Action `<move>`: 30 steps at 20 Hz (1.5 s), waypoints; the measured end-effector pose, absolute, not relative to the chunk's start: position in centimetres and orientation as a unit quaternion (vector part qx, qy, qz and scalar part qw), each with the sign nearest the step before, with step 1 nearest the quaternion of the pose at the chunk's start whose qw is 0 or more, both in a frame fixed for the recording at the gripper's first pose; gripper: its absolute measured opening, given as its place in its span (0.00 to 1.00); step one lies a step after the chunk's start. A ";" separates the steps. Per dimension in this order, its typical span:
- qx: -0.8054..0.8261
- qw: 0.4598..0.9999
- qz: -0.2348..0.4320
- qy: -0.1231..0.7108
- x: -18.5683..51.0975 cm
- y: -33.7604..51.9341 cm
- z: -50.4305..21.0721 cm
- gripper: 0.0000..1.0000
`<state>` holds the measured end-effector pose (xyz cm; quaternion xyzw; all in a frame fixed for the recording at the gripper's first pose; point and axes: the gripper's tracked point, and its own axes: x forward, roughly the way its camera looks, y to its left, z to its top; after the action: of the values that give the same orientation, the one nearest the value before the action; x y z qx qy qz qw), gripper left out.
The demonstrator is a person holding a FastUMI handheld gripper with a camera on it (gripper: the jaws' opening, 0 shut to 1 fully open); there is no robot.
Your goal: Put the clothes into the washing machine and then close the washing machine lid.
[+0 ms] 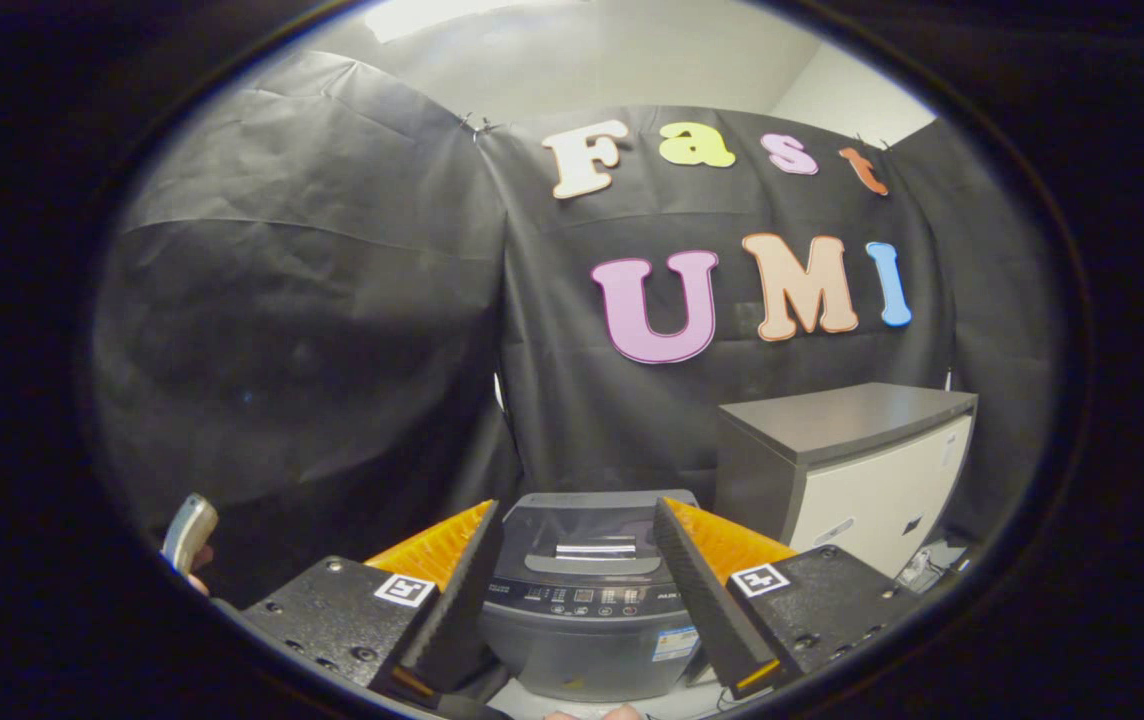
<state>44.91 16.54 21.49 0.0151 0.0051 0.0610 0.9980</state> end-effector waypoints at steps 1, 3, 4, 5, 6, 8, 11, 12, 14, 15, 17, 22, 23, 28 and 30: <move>0.013 0.998 0.061 0.004 44.9 16.7 21.5 0.92; 0.007 0.998 0.057 0.005 44.7 16.7 21.2 0.92; 0.002 0.998 0.056 0.007 44.6 16.7 21.0 0.92; 0.001 0.998 0.056 0.004 44.4 16.7 21.0 0.92; 0.001 0.998 0.056 0.004 44.3 16.8 20.9 0.92; 0.007 0.998 0.058 0.006 43.9 17.2 20.6 0.92; 0.010 0.998 0.056 0.004 43.2 17.3 20.0 0.92; 0.010 0.998 0.055 0.007 42.9 17.3 19.7 0.92; 0.017 0.998 0.054 0.005 42.3 17.3 19.3 0.92; 0.018 0.998 0.053 0.004 41.9 17.4 19.0 0.92; 0.017 0.999 0.045 -0.006 41.2 17.1 18.7 0.92; 0.008 1.000 0.026 -0.008 39.7 16.4 16.7 0.93; 0.006 1.000 0.024 -0.006 39.4 16.3 16.2 0.92; 0.003 1.000 0.013 -0.002 38.2 15.5 14.9 0.92; 0.007 1.000 0.009 0.000 37.9 15.4 14.4 0.92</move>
<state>37.90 15.40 14.40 0.0074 0.0002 0.0092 0.9999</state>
